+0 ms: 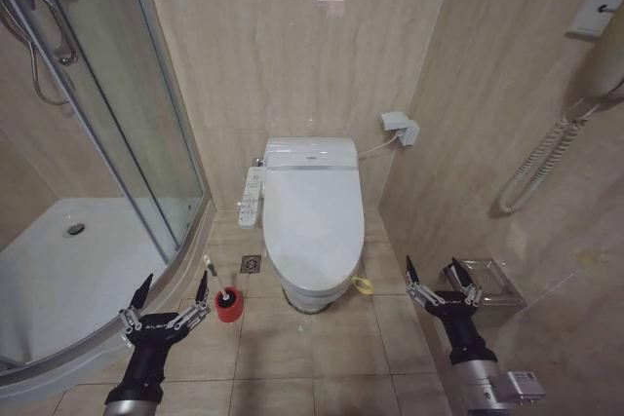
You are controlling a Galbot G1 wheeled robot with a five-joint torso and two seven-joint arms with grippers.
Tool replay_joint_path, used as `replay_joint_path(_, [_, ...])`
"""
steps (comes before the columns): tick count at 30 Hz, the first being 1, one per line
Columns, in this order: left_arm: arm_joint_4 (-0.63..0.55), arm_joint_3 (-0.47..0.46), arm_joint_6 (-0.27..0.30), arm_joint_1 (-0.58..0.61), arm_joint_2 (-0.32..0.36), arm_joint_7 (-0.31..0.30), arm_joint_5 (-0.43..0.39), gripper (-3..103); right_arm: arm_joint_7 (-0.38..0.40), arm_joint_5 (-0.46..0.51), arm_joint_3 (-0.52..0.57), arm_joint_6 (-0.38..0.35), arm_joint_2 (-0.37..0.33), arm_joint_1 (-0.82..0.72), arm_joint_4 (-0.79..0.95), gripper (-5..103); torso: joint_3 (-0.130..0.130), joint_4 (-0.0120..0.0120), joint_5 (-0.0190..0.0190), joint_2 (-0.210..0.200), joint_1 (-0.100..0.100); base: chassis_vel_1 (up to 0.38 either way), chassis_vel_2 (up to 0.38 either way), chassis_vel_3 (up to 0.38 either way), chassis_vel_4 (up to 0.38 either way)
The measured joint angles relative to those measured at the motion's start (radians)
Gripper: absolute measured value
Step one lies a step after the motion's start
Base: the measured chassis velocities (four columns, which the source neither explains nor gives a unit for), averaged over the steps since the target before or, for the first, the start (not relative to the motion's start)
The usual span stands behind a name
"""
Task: Open the toilet lid, clean the toilet bowl with a toilet brush, close the toilet lid, and flush.
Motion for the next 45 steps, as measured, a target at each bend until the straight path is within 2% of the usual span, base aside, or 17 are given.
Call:
replay_joint_path(4, [0.0,0.0,0.0,0.0,0.0,0.0,0.0,100,0.025,-0.016,0.004,0.0,-0.002,0.013,-0.006,100,0.0,0.0003,-0.0001,0.0,0.001,-0.068,0.094,0.083,-0.112])
replay_joint_path(8, [0.0,0.0,0.0,0.0,0.0,0.0,0.0,100,0.067,-0.088,0.014,0.006,-0.007,0.018,-0.024,100,0.0,0.0,0.0,-0.001,0.001,-0.028,0.043,0.032,-0.034])
replay_joint_path(23, [0.0,0.0,0.0,0.0,0.0,0.0,0.0,100,0.07,-0.135,-0.037,-0.033,-0.033,0.041,-0.074,100,0.0,0.0,0.0,0.0,0.001,0.0,0.0,0.0,0.0])
replay_joint_path(28, [0.0,0.0,0.0,0.0,0.0,0.0,0.0,100,0.078,-0.184,-0.06,-0.032,-0.04,0.076,-0.156,100,0.0,0.0,-0.0001,0.0,0.001,0.0,0.0,0.0,0.0])
replay_joint_path(45, [0.0,0.0,0.0,0.0,0.0,0.0,0.0,100,0.061,-0.256,-0.128,-0.013,-0.072,0.211,-0.462,100,0.0,0.0,0.0,0.0,0.001,0.0,0.0,0.0,0.0])
